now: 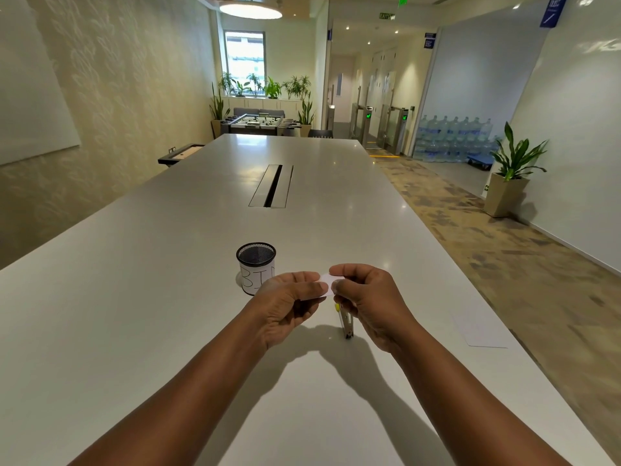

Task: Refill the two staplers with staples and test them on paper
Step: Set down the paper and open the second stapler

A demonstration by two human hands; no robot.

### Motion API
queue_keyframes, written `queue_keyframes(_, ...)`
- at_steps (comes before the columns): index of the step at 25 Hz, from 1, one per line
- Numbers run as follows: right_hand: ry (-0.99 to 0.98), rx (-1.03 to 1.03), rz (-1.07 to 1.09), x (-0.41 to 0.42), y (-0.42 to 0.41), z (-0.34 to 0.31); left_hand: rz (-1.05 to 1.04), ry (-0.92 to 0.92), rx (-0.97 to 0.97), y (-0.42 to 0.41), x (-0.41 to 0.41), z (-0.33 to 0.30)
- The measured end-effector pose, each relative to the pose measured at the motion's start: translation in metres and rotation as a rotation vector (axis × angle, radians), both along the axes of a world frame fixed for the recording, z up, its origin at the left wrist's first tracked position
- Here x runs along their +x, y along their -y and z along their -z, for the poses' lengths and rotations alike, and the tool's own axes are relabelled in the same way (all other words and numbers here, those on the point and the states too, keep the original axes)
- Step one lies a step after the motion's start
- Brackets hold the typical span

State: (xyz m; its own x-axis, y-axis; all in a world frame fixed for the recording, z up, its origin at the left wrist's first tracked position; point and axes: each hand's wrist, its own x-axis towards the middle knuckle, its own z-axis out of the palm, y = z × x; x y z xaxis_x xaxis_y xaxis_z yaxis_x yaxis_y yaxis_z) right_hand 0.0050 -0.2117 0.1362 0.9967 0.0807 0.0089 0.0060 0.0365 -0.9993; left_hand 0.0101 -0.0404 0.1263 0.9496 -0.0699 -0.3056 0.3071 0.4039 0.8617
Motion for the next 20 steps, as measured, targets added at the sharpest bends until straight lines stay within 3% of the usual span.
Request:
queue_keyframes(6, 0.007, -0.023, -0.053, 0.001, -0.002, 0.004, -0.093, -0.008, 0.022, 0.001, 0.008, 0.015)
queue_keyframes(10, -0.026, -0.049, 0.000, 0.007, -0.002, 0.011, -0.030, 0.107, 0.026, -0.007, 0.008, 0.025)
queue_keyframes(16, -0.066, -0.159, 0.034, 0.018, -0.011, 0.025, -0.057, 0.224, 0.231, -0.026, 0.013, 0.050)
queue_keyframes(20, 0.006, -0.289, 0.037, 0.033, -0.014, 0.028, -0.076, 0.194, 0.296, -0.046, 0.019, 0.076)
